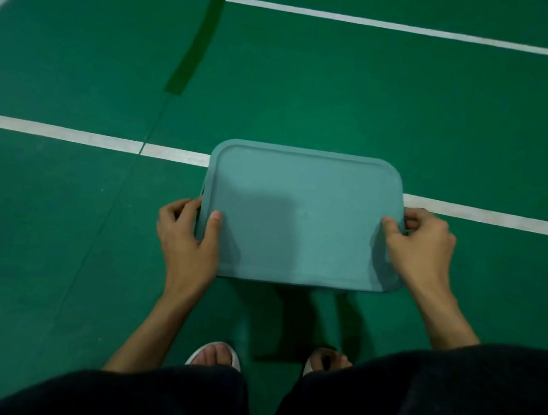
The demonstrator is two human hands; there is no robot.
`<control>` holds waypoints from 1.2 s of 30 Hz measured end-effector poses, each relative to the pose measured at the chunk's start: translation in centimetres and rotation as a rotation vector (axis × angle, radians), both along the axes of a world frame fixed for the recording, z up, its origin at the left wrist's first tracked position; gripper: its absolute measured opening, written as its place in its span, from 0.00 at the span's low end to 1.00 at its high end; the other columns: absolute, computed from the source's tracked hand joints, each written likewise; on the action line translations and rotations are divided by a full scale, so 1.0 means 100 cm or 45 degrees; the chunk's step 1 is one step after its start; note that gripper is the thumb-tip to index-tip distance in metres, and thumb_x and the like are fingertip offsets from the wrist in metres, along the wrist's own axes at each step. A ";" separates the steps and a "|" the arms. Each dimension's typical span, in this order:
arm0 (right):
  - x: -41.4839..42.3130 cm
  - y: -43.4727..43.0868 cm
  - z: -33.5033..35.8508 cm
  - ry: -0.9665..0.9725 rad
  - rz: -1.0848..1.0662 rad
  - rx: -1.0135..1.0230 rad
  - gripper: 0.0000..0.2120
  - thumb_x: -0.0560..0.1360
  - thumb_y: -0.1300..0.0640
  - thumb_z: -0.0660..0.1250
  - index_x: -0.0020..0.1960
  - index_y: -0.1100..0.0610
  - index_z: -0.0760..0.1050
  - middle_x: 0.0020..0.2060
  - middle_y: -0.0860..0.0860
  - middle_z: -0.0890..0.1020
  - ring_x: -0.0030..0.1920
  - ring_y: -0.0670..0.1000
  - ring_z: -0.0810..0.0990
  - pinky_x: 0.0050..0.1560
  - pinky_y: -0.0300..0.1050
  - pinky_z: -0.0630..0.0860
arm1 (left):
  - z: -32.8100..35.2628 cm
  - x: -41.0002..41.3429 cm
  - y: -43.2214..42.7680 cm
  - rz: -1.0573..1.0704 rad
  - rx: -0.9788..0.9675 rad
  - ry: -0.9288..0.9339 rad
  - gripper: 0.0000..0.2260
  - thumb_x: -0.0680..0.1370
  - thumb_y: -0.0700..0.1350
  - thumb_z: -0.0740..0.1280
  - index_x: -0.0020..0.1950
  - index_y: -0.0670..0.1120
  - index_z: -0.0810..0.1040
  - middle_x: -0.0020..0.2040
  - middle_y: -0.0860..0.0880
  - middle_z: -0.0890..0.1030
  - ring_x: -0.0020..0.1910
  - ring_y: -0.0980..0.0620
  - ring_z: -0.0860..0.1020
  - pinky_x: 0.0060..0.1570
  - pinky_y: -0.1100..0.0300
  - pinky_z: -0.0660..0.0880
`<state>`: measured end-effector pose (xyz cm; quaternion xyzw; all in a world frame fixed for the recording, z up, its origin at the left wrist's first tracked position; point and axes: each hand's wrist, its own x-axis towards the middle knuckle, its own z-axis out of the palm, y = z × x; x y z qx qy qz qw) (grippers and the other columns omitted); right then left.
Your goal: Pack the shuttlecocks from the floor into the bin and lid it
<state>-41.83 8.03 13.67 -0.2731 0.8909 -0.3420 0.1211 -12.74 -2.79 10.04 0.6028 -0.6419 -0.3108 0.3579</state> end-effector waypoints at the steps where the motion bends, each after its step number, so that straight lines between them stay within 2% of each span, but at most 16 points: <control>1: -0.001 -0.003 -0.001 0.014 0.003 -0.011 0.10 0.73 0.53 0.73 0.51 0.58 0.84 0.46 0.56 0.87 0.48 0.61 0.85 0.55 0.53 0.80 | -0.001 -0.001 -0.002 -0.002 0.000 0.049 0.17 0.81 0.49 0.67 0.67 0.44 0.77 0.59 0.47 0.71 0.59 0.51 0.71 0.64 0.48 0.72; 3: -0.001 -0.006 -0.004 0.051 0.010 -0.036 0.11 0.73 0.52 0.72 0.52 0.57 0.84 0.46 0.55 0.87 0.47 0.60 0.85 0.53 0.52 0.80 | 0.000 -0.003 -0.007 0.001 -0.036 0.061 0.19 0.81 0.42 0.67 0.73 0.46 0.74 0.59 0.47 0.73 0.58 0.50 0.73 0.60 0.50 0.73; 5: -0.002 -0.005 -0.010 0.088 0.032 -0.043 0.10 0.74 0.52 0.71 0.53 0.56 0.83 0.47 0.55 0.87 0.46 0.61 0.84 0.52 0.52 0.79 | 0.001 -0.002 -0.013 0.019 -0.038 0.055 0.21 0.81 0.39 0.66 0.74 0.45 0.72 0.59 0.47 0.74 0.56 0.49 0.75 0.56 0.52 0.74; 7: -0.005 -0.004 -0.015 0.120 0.049 -0.053 0.10 0.76 0.54 0.69 0.54 0.56 0.83 0.48 0.55 0.87 0.46 0.61 0.84 0.52 0.54 0.80 | -0.002 -0.002 -0.019 0.046 0.004 0.060 0.18 0.82 0.39 0.65 0.72 0.42 0.74 0.59 0.45 0.76 0.55 0.46 0.76 0.54 0.52 0.76; 10: -0.010 -0.004 -0.021 0.145 0.054 -0.080 0.10 0.76 0.55 0.68 0.55 0.56 0.83 0.48 0.56 0.86 0.44 0.61 0.83 0.51 0.55 0.80 | -0.005 0.000 -0.031 0.064 0.055 0.039 0.14 0.81 0.39 0.66 0.66 0.40 0.78 0.59 0.42 0.78 0.53 0.44 0.79 0.56 0.46 0.78; 14: -0.015 -0.007 -0.026 0.080 0.024 -0.123 0.13 0.75 0.52 0.66 0.55 0.56 0.84 0.46 0.55 0.86 0.42 0.60 0.83 0.52 0.55 0.80 | 0.001 -0.007 -0.041 0.065 0.090 -0.028 0.14 0.79 0.40 0.70 0.65 0.40 0.81 0.57 0.41 0.81 0.47 0.48 0.79 0.49 0.57 0.74; 16: -0.020 -0.008 -0.025 -0.015 0.039 -0.156 0.14 0.75 0.52 0.65 0.55 0.56 0.84 0.47 0.56 0.87 0.44 0.59 0.84 0.54 0.54 0.80 | 0.002 -0.010 -0.043 0.043 0.067 -0.083 0.13 0.79 0.42 0.71 0.63 0.41 0.81 0.55 0.42 0.80 0.46 0.49 0.78 0.48 0.58 0.72; 19: -0.023 -0.009 -0.026 -0.042 0.087 -0.117 0.17 0.76 0.54 0.64 0.62 0.57 0.80 0.53 0.56 0.86 0.50 0.60 0.83 0.57 0.54 0.78 | 0.002 -0.008 -0.046 -0.028 -0.010 -0.182 0.13 0.79 0.43 0.70 0.63 0.40 0.78 0.55 0.43 0.78 0.49 0.45 0.77 0.52 0.50 0.75; 22: -0.018 -0.014 -0.025 0.195 0.297 -0.125 0.27 0.77 0.63 0.64 0.76 0.53 0.68 0.65 0.56 0.78 0.59 0.59 0.78 0.62 0.55 0.76 | 0.003 -0.013 -0.051 -0.222 -0.159 -0.294 0.26 0.80 0.39 0.66 0.78 0.43 0.65 0.65 0.42 0.73 0.61 0.42 0.73 0.63 0.45 0.72; 24: -0.018 -0.018 -0.025 0.488 0.509 -0.053 0.29 0.76 0.66 0.63 0.77 0.54 0.67 0.72 0.56 0.72 0.63 0.61 0.73 0.62 0.56 0.76 | 0.005 -0.021 -0.054 -0.325 -0.284 -0.617 0.30 0.82 0.43 0.63 0.82 0.50 0.56 0.76 0.42 0.65 0.66 0.40 0.69 0.61 0.42 0.70; 25: -0.020 -0.019 -0.026 0.594 0.590 0.015 0.28 0.76 0.66 0.62 0.76 0.56 0.68 0.75 0.56 0.70 0.62 0.62 0.72 0.60 0.58 0.76 | 0.006 -0.024 -0.056 -0.359 -0.312 -0.773 0.28 0.83 0.47 0.61 0.82 0.52 0.57 0.80 0.43 0.61 0.68 0.39 0.68 0.60 0.41 0.70; 27: -0.022 -0.021 -0.030 0.656 0.660 0.145 0.26 0.77 0.62 0.60 0.76 0.57 0.68 0.79 0.55 0.65 0.60 0.64 0.72 0.57 0.59 0.77 | 0.007 -0.026 -0.057 -0.389 -0.263 -0.931 0.26 0.84 0.56 0.56 0.82 0.53 0.59 0.83 0.45 0.56 0.69 0.38 0.68 0.61 0.40 0.70; 29: -0.017 -0.020 -0.034 0.644 0.659 0.221 0.24 0.80 0.58 0.59 0.76 0.56 0.67 0.80 0.53 0.62 0.59 0.64 0.73 0.56 0.59 0.77 | 0.007 -0.024 -0.056 -0.402 -0.224 -1.003 0.28 0.83 0.61 0.55 0.81 0.53 0.60 0.82 0.45 0.58 0.68 0.38 0.70 0.61 0.41 0.70; 33: -0.007 -0.031 -0.014 0.555 0.596 0.312 0.22 0.82 0.55 0.57 0.75 0.55 0.66 0.81 0.52 0.59 0.60 0.64 0.73 0.57 0.58 0.77 | 0.030 -0.031 -0.073 -0.452 -0.151 -1.022 0.28 0.81 0.64 0.55 0.77 0.51 0.67 0.78 0.43 0.66 0.67 0.37 0.72 0.61 0.42 0.70; 36: 0.000 -0.026 -0.008 0.468 0.625 0.434 0.25 0.83 0.50 0.56 0.79 0.53 0.59 0.83 0.52 0.52 0.67 0.64 0.70 0.62 0.60 0.75 | 0.037 -0.020 -0.070 -0.553 0.033 -0.970 0.36 0.75 0.69 0.49 0.80 0.55 0.63 0.81 0.46 0.61 0.75 0.39 0.66 0.69 0.40 0.66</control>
